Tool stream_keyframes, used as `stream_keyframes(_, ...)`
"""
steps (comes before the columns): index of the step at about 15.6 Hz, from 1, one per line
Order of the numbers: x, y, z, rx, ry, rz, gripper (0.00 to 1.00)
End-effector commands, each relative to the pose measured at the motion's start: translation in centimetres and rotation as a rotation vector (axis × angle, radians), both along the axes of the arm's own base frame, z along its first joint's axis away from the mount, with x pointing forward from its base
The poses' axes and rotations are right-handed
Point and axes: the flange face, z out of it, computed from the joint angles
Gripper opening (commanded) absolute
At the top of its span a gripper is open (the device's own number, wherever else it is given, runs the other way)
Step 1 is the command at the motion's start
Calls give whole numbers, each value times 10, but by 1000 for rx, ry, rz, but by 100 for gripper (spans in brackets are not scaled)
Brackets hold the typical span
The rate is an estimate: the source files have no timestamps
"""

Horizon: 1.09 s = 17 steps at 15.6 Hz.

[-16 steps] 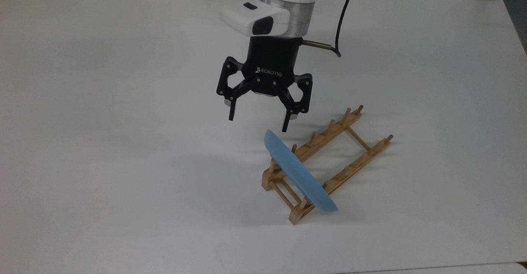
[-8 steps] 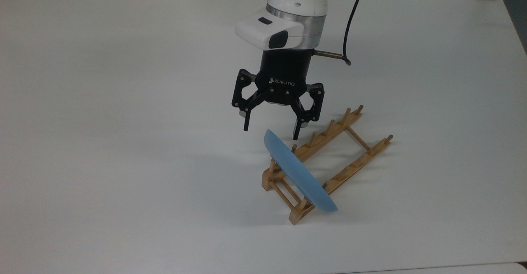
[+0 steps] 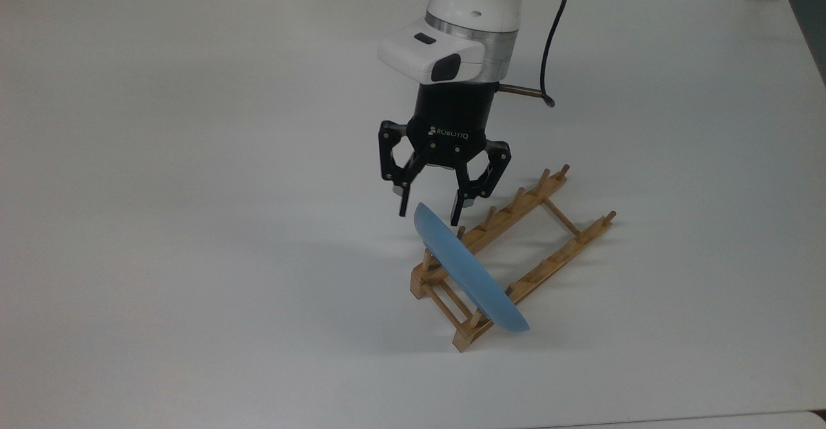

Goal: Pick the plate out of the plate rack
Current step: 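Move the open gripper over the blue plate's rim in the rack, then lower the gripper onto the plate rim and close it, then lift the blue plate up out of the wooden rack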

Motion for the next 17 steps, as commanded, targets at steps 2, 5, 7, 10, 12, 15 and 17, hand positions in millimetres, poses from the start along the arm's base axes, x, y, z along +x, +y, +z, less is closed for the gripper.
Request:
stream_keyframes(2,7,11,-10,-25,-48,2,47)
stream_keyframes(5,8,11,-15,-43,-51,-5,43)
stream_keyframes(7,8,11,-16,-52,-56,-8,26)
stream_keyframes(10,8,12,-15,-53,-57,-6,15)
stream_keyframes(12,8,12,-14,-51,-58,-6,10)
stream_keyframes(15,7,10,-10,-50,-64,-7,5)
stream_keyframes(17,6,9,-6,-51,-69,-8,5)
